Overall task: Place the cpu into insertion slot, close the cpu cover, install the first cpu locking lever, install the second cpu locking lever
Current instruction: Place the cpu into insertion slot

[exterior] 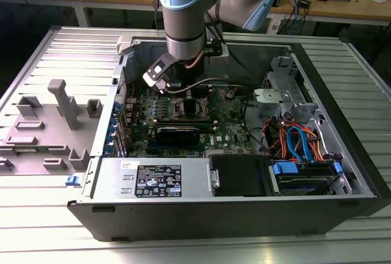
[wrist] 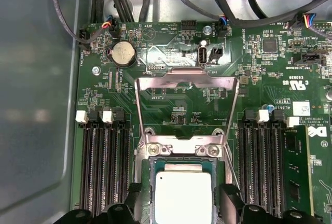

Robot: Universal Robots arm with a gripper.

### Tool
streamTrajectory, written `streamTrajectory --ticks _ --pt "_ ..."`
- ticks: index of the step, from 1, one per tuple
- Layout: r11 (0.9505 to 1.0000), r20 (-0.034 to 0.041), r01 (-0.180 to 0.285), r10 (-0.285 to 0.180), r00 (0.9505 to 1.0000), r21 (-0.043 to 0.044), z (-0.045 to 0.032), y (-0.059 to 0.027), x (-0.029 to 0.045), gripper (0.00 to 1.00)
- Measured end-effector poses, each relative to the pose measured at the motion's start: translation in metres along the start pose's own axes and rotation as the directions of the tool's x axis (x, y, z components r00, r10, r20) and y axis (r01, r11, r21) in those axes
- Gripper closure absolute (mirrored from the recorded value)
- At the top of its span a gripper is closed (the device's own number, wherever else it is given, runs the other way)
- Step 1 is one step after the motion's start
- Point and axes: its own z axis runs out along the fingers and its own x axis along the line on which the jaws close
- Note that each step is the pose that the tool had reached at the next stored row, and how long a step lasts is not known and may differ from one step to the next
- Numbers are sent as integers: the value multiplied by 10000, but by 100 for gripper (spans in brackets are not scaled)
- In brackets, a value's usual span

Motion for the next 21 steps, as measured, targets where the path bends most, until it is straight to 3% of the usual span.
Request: streamTrajectory --ticks 6,11,12,15,16,17,21 --pt "9992 2 -81 81 10000 381 -69 42 3 33" --pt "9982 19 -89 88 10000 599 -106 82 3 64" --pt "9981 19 -89 88 10000 616 -116 85 3 64" --pt "9977 20 -91 90 10000 677 -152 96 4 82" --pt "9976 21 -91 90 10000 691 -162 98 5 82" --pt "9975 20 -92 91 10000 701 -168 99 5 88" --pt "9974 22 -92 91 10000 713 -176 100 5 89"
